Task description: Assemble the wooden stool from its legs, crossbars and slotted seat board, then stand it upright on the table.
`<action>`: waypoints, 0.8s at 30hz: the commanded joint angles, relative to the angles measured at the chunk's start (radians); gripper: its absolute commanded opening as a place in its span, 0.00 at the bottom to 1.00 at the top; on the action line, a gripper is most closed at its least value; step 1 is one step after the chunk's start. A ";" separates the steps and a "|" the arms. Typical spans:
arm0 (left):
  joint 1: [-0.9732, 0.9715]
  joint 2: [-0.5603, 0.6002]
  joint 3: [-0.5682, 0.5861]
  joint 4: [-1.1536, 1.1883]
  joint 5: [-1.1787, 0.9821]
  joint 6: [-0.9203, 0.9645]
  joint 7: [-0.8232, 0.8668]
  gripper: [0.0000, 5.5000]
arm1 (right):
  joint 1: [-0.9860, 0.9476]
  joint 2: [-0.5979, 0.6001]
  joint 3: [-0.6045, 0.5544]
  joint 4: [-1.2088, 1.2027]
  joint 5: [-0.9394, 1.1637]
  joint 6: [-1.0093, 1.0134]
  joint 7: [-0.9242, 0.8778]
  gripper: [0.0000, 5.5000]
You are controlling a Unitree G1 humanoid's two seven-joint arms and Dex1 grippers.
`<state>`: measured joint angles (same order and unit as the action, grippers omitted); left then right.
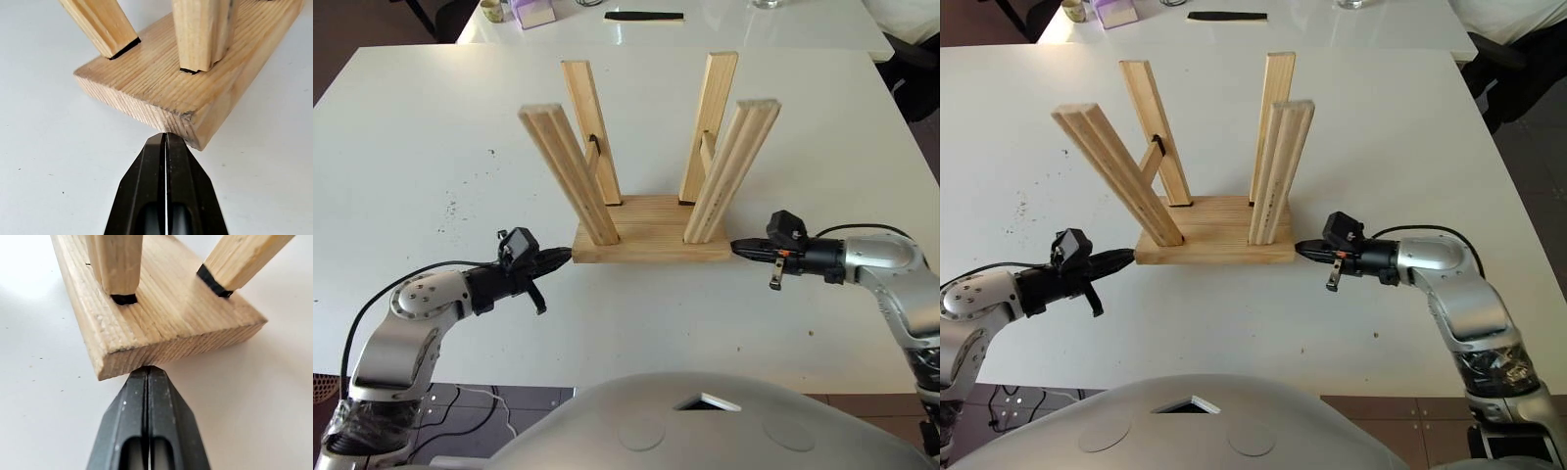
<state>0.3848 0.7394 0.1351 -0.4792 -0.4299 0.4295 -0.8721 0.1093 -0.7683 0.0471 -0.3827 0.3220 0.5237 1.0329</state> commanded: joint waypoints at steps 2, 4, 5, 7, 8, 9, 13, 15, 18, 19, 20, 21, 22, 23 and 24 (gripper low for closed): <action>0.078 0.002 0.038 -0.190 -0.107 0.050 -0.013 0.00 | 0.067 -0.044 -0.057 -0.160 0.105 0.020 0.038 0.00; 0.078 0.009 0.064 -0.211 -0.118 0.065 -0.011 0.00 | 0.076 -0.060 -0.095 -0.195 0.141 0.043 0.041 0.00; 0.075 0.013 0.077 -0.220 -0.127 0.073 -0.011 0.00 | 0.078 -0.066 -0.111 -0.210 0.156 0.054 0.042 0.00; 0.069 0.018 0.104 -0.241 -0.149 0.088 -0.008 0.00 | 0.070 -0.078 -0.140 -0.231 0.188 0.075 0.043 0.00; 0.062 0.019 0.109 -0.243 -0.152 0.092 -0.007 0.00 | 0.063 -0.083 -0.148 -0.235 0.198 0.081 0.044 0.00; 0.055 0.022 0.112 -0.238 -0.148 0.092 -0.007 0.00 | 0.054 -0.086 -0.150 -0.235 0.205 0.085 0.044 0.00; 0.002 0.034 0.090 -0.200 -0.117 0.081 -0.012 0.00 | 0.012 -0.088 -0.126 -0.200 0.196 0.082 0.040 0.00; -0.014 0.027 0.061 -0.182 -0.096 0.073 -0.010 0.00 | -0.013 -0.080 -0.088 -0.155 0.151 0.056 0.033 0.00; -0.056 0.019 0.028 -0.142 -0.068 0.053 -0.008 0.00 | -0.041 -0.062 -0.075 -0.125 0.144 0.053 0.014 0.00; -0.072 0.016 0.026 -0.130 -0.065 0.048 -0.004 0.00 | -0.051 -0.058 -0.080 -0.121 0.152 0.057 0.013 0.00; -0.091 0.010 0.026 -0.114 -0.066 0.046 0.001 0.00 | -0.063 -0.054 -0.081 -0.111 0.152 0.058 0.010 0.00; -0.111 0.007 0.020 -0.092 -0.060 0.040 0.001 0.00 | -0.075 -0.052 -0.074 -0.093 0.143 0.052 0.008 0.00; -0.130 0.004 0.009 -0.062 -0.045 0.027 -0.001 0.00 | -0.084 -0.050 -0.066 -0.075 0.132 0.043 0.007 0.00; -0.144 0.000 0.000 -0.032 -0.026 0.012 0.001 0.00 | -0.095 -0.048 -0.058 -0.059 0.125 0.037 0.010 0.00; -0.153 -0.002 -0.002 -0.014 -0.017 0.003 0.003 0.00 | -0.106 -0.047 -0.055 -0.055 0.129 0.039 0.015 0.00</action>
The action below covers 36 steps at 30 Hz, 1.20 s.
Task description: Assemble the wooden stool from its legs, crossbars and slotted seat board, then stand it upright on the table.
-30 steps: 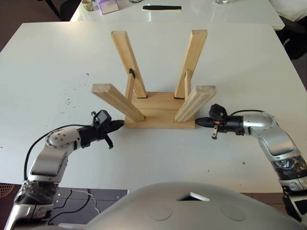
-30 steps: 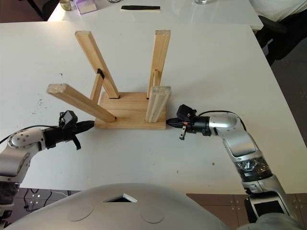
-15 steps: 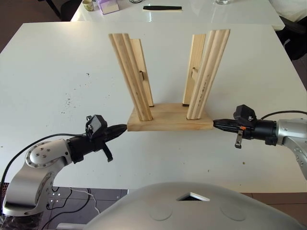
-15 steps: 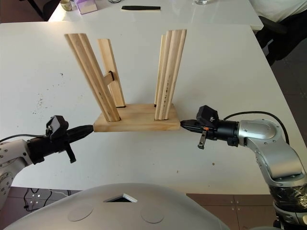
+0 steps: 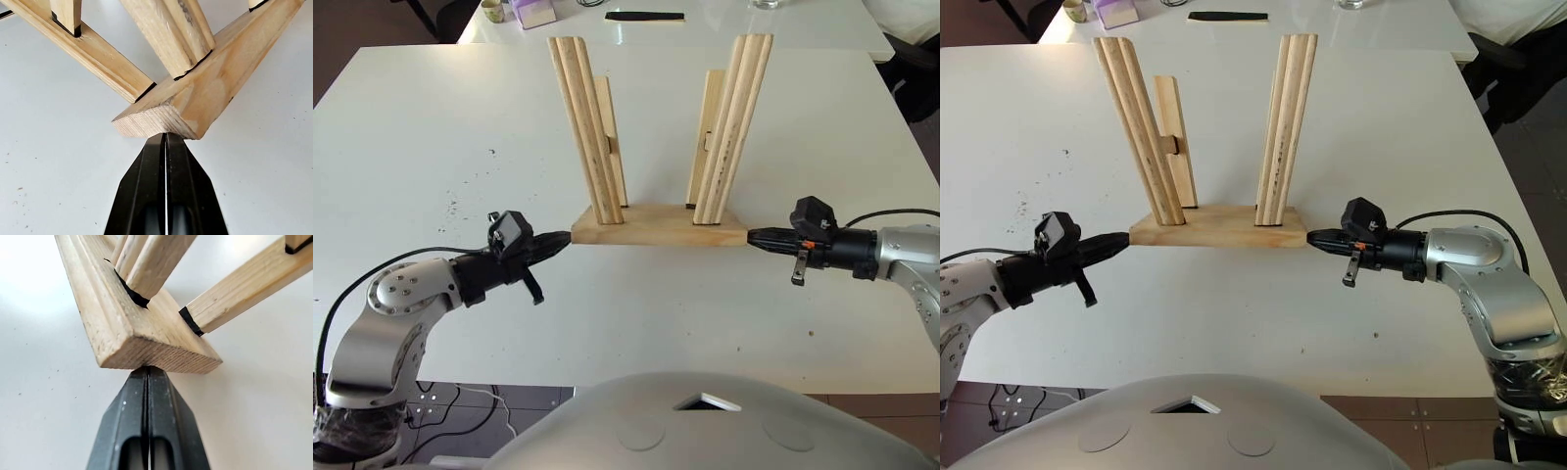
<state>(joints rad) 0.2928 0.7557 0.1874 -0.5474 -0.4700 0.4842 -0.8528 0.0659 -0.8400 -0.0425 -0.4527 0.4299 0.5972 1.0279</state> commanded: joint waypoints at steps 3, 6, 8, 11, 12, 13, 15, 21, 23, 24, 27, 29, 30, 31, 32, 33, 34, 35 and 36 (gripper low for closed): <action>-0.074 -0.028 -0.033 0.033 -0.018 -0.040 -0.013 0.00 | -0.082 0.022 0.011 -0.002 0.071 -0.008 0.034 0.00; -0.044 -0.035 -0.007 -0.030 -0.064 -0.016 -0.007 0.00 | -0.079 0.010 -0.012 -0.022 0.098 0.005 0.043 0.00; -0.011 -0.036 0.007 -0.079 -0.084 -0.002 0.002 0.00 | -0.071 0.001 -0.027 -0.038 0.116 0.014 0.045 0.00; 0.025 -0.040 0.036 -0.140 -0.125 0.026 0.023 0.00 | -0.057 -0.008 -0.051 -0.060 0.134 0.029 0.047 0.00; 0.038 -0.040 0.044 -0.155 -0.134 0.033 0.029 0.00 | -0.051 -0.011 -0.057 -0.070 0.142 0.034 0.047 0.00; 0.051 -0.037 0.049 -0.164 -0.136 0.036 0.031 0.00 | -0.042 -0.015 -0.068 -0.082 0.152 0.042 0.047 0.00; 0.079 -0.036 0.068 -0.180 -0.145 0.045 0.039 0.00 | -0.019 -0.025 -0.098 -0.110 0.180 0.060 0.048 0.00; 0.156 -0.043 0.117 -0.193 -0.129 0.047 0.071 0.00 | 0.048 -0.037 -0.166 -0.167 0.226 0.096 0.029 0.00; 0.128 -0.046 0.117 -0.170 -0.122 0.044 0.084 0.00 | 0.024 -0.028 -0.156 -0.122 0.184 0.073 -0.001 0.00; 0.112 -0.045 0.120 -0.161 -0.129 0.044 0.084 0.00 | 0.015 -0.027 -0.157 -0.102 0.173 0.064 -0.009 0.00; 0.095 -0.026 0.142 -0.109 -0.121 0.035 0.066 0.08 | 0.018 -0.057 -0.164 -0.031 0.110 -0.012 0.015 0.00; 0.098 -0.003 0.142 -0.066 -0.089 0.014 0.041 0.14 | 0.024 -0.074 -0.158 0.027 0.065 -0.077 0.036 0.04; 0.095 0.010 0.144 -0.040 -0.074 0.001 0.026 0.17 | 0.026 -0.084 -0.153 0.058 0.041 -0.109 0.048 0.06; 0.092 0.022 0.150 -0.015 -0.061 -0.011 0.013 0.21 | 0.031 -0.095 -0.151 0.082 0.025 -0.137 0.064 0.09; 0.094 0.038 0.154 0.013 -0.042 -0.028 -0.002 0.24 | 0.034 -0.107 -0.149 0.103 0.009 -0.165 0.081 0.12; 0.101 0.061 0.145 0.052 -0.003 -0.061 -0.025 0.26 | 0.042 -0.124 -0.138 0.128 -0.024 -0.204 0.099 0.15; 0.111 0.079 0.128 0.101 0.034 -0.095 -0.049 0.29 | 0.049 -0.146 -0.104 0.169 -0.085 -0.274 0.117 0.18; 0.118 0.090 0.106 0.149 0.068 -0.129 -0.070 0.33 | 0.045 -0.156 -0.068 0.210 -0.138 -0.331 0.130 0.21; 0.116 0.096 0.070 0.205 0.106 -0.165 -0.087 0.35 | 0.033 -0.150 -0.027 0.251 -0.175 -0.375 0.143 0.23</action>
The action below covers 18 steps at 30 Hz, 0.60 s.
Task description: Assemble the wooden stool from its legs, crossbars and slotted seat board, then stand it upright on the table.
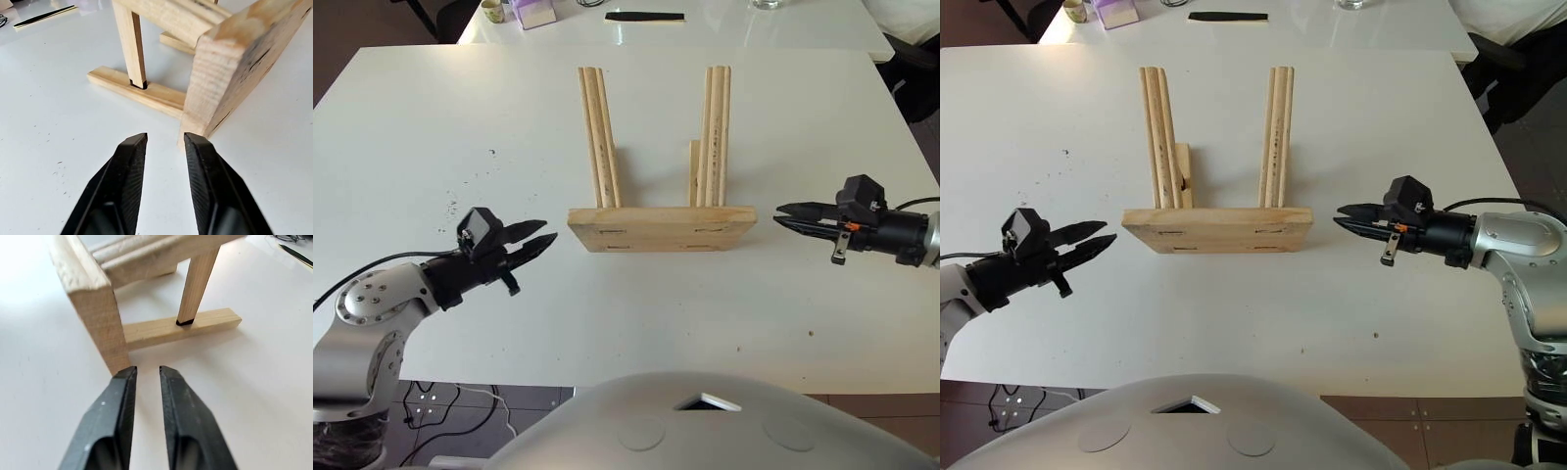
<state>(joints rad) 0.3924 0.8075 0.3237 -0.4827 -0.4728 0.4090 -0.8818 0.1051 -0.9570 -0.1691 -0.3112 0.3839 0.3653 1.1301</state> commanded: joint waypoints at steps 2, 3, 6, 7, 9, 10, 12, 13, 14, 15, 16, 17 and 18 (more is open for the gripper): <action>-0.017 0.042 -0.140 0.234 0.177 -0.158 -0.077 0.41 | -0.043 -0.001 0.173 0.157 -0.165 -0.189 0.056 0.28; -0.040 0.037 -0.170 0.263 0.200 -0.183 -0.085 0.44 | -0.059 0.016 0.201 0.169 -0.173 -0.201 0.062 0.31; -0.136 0.010 -0.231 0.324 0.235 -0.259 -0.096 0.52 | -0.105 0.051 0.253 0.191 -0.175 -0.207 0.078 0.39; -0.172 0.001 -0.251 0.358 0.253 -0.292 -0.097 0.54 | -0.125 0.064 0.260 0.208 -0.173 -0.200 0.077 0.42; -0.234 -0.011 -0.296 0.421 0.282 -0.346 -0.117 0.54 | -0.181 0.096 0.277 0.249 -0.154 -0.172 0.084 0.42; -0.262 -0.013 -0.323 0.451 0.304 -0.377 -0.128 0.54 | -0.212 0.114 0.287 0.275 -0.149 -0.158 0.088 0.42; -0.318 -0.022 -0.367 0.520 0.325 -0.426 -0.163 0.54 | -0.269 0.143 0.317 0.330 -0.154 -0.152 0.107 0.42; -0.342 -0.025 -0.385 0.552 0.332 -0.450 -0.182 0.54 | -0.292 0.154 0.331 0.352 -0.156 -0.151 0.119 0.42; -0.361 -0.029 -0.396 0.575 0.330 -0.473 -0.203 0.54 | -0.310 0.163 0.343 0.366 -0.154 -0.148 0.134 0.42; -0.374 -0.027 -0.413 0.589 0.332 -0.490 -0.228 0.54 | -0.323 0.170 0.354 0.372 -0.150 -0.146 0.152 0.42; -0.385 -0.025 -0.427 0.596 0.332 -0.503 -0.255 0.54 | -0.332 0.173 0.366 0.374 -0.149 -0.145 0.167 0.42; -0.393 -0.023 -0.438 0.601 0.330 -0.512 -0.275 0.54 | -0.337 0.175 0.374 0.374 -0.150 -0.148 0.182 0.42; -0.403 -0.023 -0.444 0.607 0.328 -0.520 -0.289 0.54 | -0.342 0.176 0.381 0.373 -0.150 -0.149 0.193 0.42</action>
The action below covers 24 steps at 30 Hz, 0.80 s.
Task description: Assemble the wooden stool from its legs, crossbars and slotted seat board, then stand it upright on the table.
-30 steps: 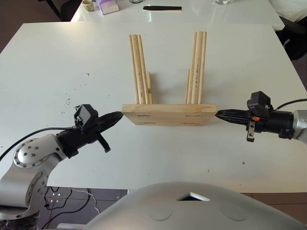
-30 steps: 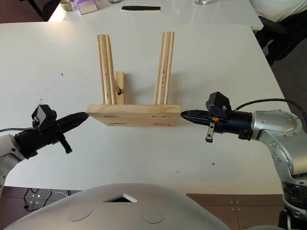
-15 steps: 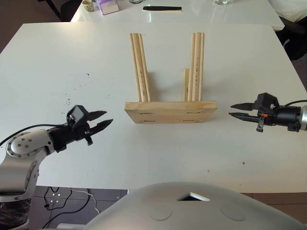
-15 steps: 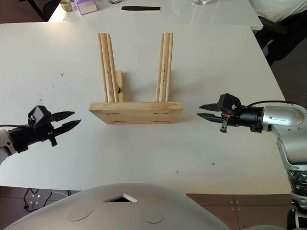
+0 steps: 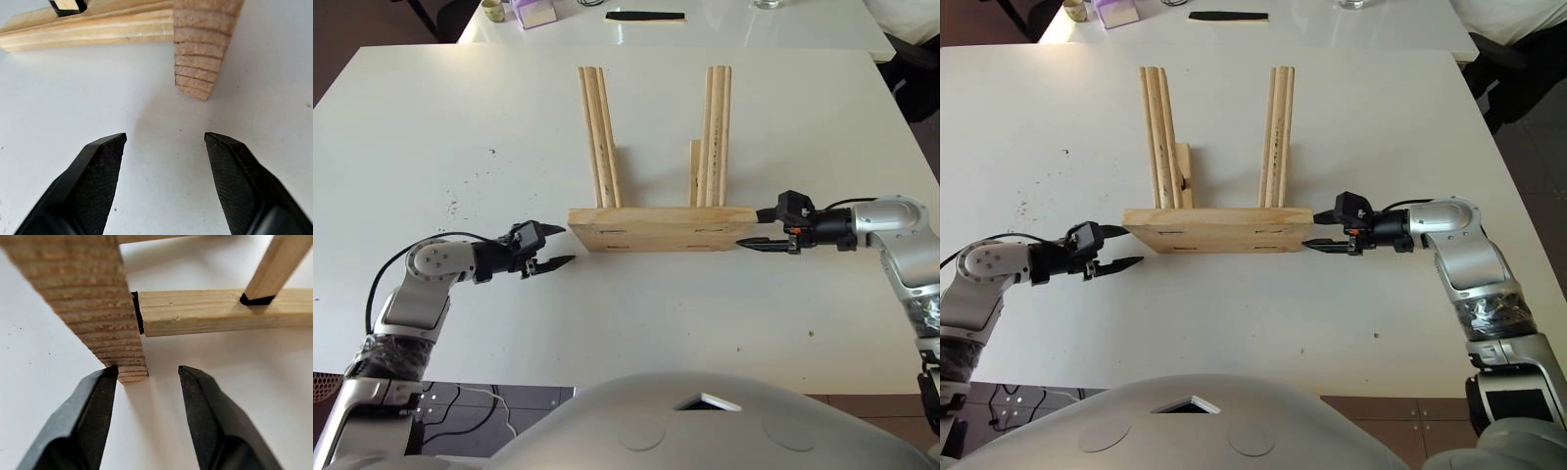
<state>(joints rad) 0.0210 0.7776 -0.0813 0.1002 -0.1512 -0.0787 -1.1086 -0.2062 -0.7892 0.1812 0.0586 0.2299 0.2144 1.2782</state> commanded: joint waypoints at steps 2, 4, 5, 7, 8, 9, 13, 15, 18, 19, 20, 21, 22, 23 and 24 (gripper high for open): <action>-0.054 0.002 -0.047 0.047 0.010 -0.051 -0.075 0.54 | -0.038 0.007 0.039 0.009 -0.002 -0.010 0.059 0.42; -0.062 0.002 -0.053 0.056 0.010 -0.066 -0.088 0.54 | -0.042 0.003 0.040 0.015 -0.008 -0.020 0.071 0.42; -0.066 0.001 -0.056 0.058 0.009 -0.071 -0.092 0.54 | -0.044 -0.003 0.040 0.021 -0.012 -0.030 0.078 0.42; -0.075 -0.002 -0.057 0.064 0.008 -0.076 -0.094 0.54 | -0.045 -0.013 0.043 0.032 -0.023 -0.052 0.091 0.42; -0.082 -0.003 -0.057 0.071 0.008 -0.078 -0.095 0.54 | -0.045 -0.018 0.046 0.035 -0.027 -0.061 0.099 0.42; -0.092 -0.005 -0.057 0.081 0.009 -0.081 -0.096 0.54 | -0.043 -0.017 0.048 0.033 -0.026 -0.063 0.104 0.42; -0.141 -0.020 -0.070 0.116 0.012 -0.085 -0.110 0.54 | -0.039 0.008 0.065 0.015 -0.022 -0.056 0.103 0.42; -0.168 -0.030 -0.082 0.131 0.014 -0.090 -0.121 0.54 | -0.044 0.025 0.075 0.019 -0.027 -0.052 0.094 0.42; -0.207 -0.050 -0.097 0.157 0.017 -0.094 -0.130 0.54 | -0.055 0.049 0.088 0.031 -0.039 -0.057 0.078 0.42; -0.219 -0.057 -0.101 0.167 0.019 -0.098 -0.131 0.54 | -0.059 0.055 0.090 0.034 -0.039 -0.057 0.075 0.42; -0.227 -0.064 -0.102 0.175 0.021 -0.103 -0.128 0.54 | -0.064 0.062 0.092 0.038 -0.040 -0.056 0.075 0.42; -0.239 -0.076 -0.102 0.189 0.025 -0.110 -0.117 0.54 | -0.070 0.069 0.095 0.043 -0.043 -0.055 0.074 0.42; -0.247 -0.086 -0.098 0.197 0.027 -0.116 -0.103 0.54 | -0.077 0.075 0.100 0.048 -0.046 -0.058 0.073 0.42; -0.252 -0.091 -0.096 0.202 0.024 -0.116 -0.102 0.54 | -0.083 0.084 0.102 0.053 -0.046 -0.057 0.070 0.42; -0.255 -0.094 -0.095 0.205 0.023 -0.118 -0.105 0.54 | -0.087 0.090 0.103 0.054 -0.044 -0.053 0.069 0.42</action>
<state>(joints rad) -0.2042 0.6998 -0.1729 0.2934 -0.1308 -0.1849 -1.2218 -0.2623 -0.7120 0.2765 0.1028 0.1939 0.1624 1.3526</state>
